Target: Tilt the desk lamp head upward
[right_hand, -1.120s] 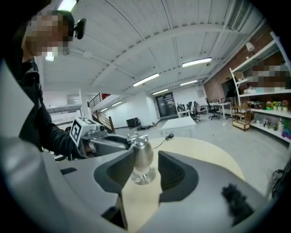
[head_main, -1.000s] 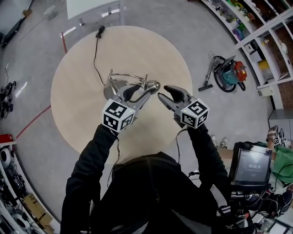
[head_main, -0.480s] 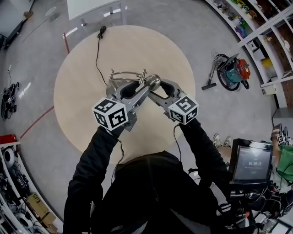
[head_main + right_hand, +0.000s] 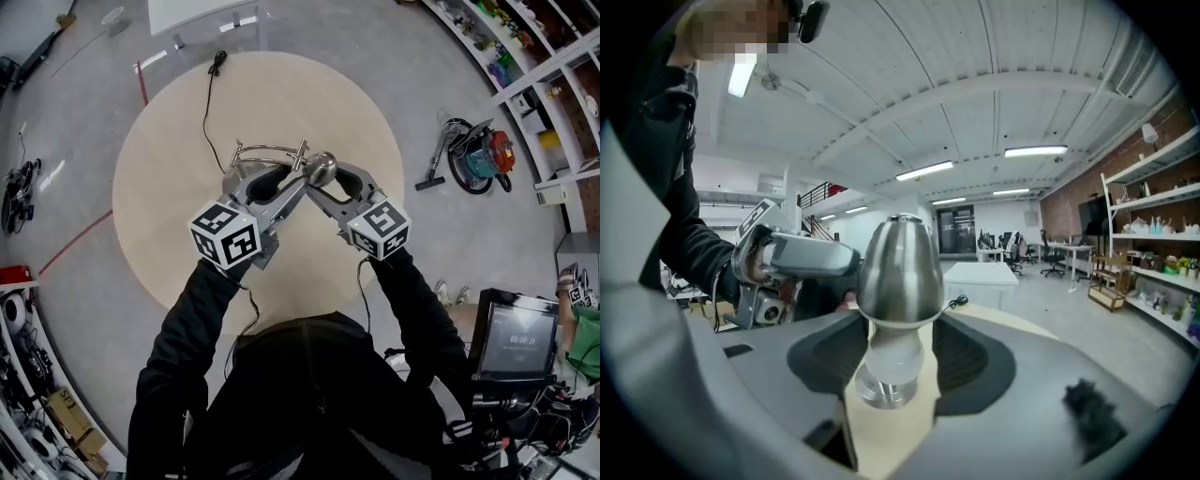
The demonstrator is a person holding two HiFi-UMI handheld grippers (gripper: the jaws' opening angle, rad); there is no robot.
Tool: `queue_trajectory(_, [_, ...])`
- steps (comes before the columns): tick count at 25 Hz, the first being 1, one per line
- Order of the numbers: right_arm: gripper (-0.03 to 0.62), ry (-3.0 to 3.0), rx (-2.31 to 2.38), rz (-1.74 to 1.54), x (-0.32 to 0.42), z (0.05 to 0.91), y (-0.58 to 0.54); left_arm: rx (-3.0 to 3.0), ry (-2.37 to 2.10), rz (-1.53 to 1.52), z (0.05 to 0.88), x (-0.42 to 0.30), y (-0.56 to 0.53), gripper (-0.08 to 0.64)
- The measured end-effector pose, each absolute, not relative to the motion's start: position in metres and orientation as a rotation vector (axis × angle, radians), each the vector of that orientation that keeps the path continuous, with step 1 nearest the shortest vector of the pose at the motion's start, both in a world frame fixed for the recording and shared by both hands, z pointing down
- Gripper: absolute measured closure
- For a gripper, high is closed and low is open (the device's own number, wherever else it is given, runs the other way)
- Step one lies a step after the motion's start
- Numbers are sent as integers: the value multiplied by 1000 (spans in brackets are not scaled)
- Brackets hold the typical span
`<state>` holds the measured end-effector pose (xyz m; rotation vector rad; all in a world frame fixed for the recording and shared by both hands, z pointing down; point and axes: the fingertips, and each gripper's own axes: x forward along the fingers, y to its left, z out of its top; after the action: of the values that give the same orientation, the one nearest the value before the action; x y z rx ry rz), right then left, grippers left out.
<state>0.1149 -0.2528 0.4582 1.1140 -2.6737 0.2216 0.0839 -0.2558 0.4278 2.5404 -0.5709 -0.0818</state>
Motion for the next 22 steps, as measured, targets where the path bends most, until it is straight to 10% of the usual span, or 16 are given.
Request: queue_trajectory(22, [371,-2682,1103,93,122,409,-272,2474,-1128,430,590,-20,-285,383])
